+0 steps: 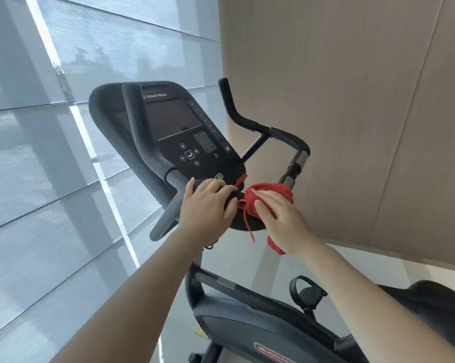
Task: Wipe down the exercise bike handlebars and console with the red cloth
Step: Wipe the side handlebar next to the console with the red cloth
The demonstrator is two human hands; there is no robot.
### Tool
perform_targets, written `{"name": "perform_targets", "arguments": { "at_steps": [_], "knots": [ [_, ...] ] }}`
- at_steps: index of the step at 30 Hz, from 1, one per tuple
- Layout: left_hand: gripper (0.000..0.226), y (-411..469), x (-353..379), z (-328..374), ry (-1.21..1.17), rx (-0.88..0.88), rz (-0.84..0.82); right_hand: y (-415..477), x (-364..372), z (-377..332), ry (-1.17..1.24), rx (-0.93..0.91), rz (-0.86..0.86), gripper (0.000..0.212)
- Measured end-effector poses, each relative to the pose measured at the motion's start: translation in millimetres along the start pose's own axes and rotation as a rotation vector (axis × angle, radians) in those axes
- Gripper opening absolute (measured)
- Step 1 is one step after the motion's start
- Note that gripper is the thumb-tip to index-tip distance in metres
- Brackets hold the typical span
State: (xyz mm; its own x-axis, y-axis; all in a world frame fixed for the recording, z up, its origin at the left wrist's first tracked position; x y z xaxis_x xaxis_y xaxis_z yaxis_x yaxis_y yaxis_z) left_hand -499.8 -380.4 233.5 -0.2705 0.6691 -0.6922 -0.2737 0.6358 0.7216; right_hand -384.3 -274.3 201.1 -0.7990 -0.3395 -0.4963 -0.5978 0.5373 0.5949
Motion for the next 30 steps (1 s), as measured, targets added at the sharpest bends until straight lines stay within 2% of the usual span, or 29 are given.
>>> {"name": "perform_targets", "arguments": {
  "at_steps": [5, 8, 12, 19, 23, 30],
  "knots": [
    [0.050, -4, 6, -1, -0.037, 0.010, 0.059, -25, -8, -7, -0.045, -0.025, 0.084, 0.038],
    [0.051, -4, 6, -1, -0.049, 0.026, 0.054, -24, -7, -6, -0.061, -0.009, 0.034, 0.043],
    [0.049, -5, 6, -1, -0.047, 0.014, 0.054, -3, -7, -2, -0.070, 0.100, -0.053, 0.044],
    [0.050, -7, 8, -2, -0.047, -0.002, 0.033, -11, -14, 6, 0.013, 0.073, 0.026, 0.037],
    [0.052, -7, 6, 0, -0.055, -0.014, 0.047, 11, -16, 7, -0.050, 0.134, -0.028, 0.037],
    [0.052, -7, 7, 2, -0.056, -0.032, 0.067, -15, -15, 4, -0.032, -0.017, 0.058, 0.037]
  ]
}}
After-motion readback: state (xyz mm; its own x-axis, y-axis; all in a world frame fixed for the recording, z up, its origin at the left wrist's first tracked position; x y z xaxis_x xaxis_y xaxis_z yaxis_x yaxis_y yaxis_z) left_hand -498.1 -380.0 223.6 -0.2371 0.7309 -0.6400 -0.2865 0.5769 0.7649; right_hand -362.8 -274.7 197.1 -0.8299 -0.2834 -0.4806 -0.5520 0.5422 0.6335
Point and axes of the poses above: each hand's wrist, its own y-axis towards the middle knuckle, its own x-axis out of the palm, z = x × y, the point moved 4 cm from there along y, towards the middle knuckle, and after that the axes turned 11 degrees about z, right-handed, at the moved point
